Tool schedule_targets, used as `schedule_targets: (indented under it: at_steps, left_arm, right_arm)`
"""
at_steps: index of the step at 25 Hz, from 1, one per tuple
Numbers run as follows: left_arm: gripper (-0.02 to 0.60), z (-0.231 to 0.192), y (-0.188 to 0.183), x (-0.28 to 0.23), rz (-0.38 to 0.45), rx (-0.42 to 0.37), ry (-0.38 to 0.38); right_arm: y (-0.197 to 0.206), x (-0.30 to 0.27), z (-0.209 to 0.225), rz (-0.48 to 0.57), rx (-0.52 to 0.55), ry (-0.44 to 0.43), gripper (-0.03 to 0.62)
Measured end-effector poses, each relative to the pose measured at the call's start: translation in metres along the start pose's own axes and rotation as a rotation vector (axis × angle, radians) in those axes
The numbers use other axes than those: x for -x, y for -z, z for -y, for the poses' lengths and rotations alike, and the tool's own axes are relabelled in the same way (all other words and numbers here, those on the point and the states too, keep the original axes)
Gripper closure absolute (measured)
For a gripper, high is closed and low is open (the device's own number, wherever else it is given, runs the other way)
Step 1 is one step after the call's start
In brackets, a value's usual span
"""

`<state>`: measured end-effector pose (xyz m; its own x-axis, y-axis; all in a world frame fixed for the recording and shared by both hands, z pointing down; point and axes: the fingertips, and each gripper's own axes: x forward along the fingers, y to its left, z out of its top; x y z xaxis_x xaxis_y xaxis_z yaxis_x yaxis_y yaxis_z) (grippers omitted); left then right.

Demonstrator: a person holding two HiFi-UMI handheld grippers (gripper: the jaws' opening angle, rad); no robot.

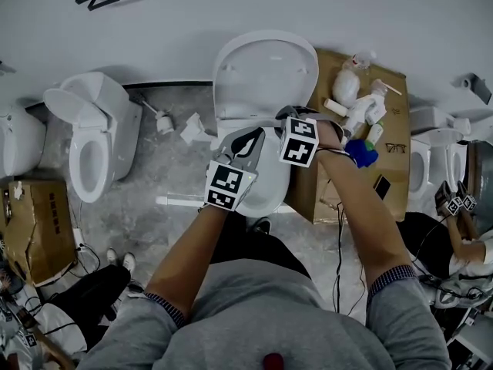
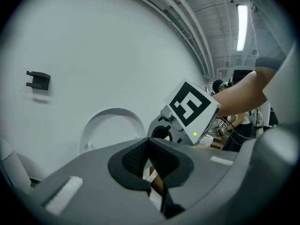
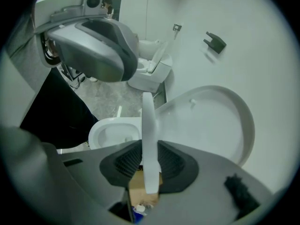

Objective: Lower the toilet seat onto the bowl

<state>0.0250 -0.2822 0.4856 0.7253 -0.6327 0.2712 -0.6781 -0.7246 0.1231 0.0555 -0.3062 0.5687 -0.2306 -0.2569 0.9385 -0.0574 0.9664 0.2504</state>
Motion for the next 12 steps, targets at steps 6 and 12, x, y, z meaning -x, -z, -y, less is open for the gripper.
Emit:
schedule_targets:
  at_steps: [6, 12]
  left_arm:
    - [0.574, 0.01, 0.004, 0.011, 0.005, 0.007, -0.01]
    - [0.574, 0.023, 0.016, 0.017, -0.009, 0.004, -0.009]
  right_arm:
    - [-0.007, 0.006, -0.023, 0.024, 0.006, -0.024, 0.484]
    - [-0.008, 0.008, -0.045, 0.034, 0.012, -0.042, 0.484]
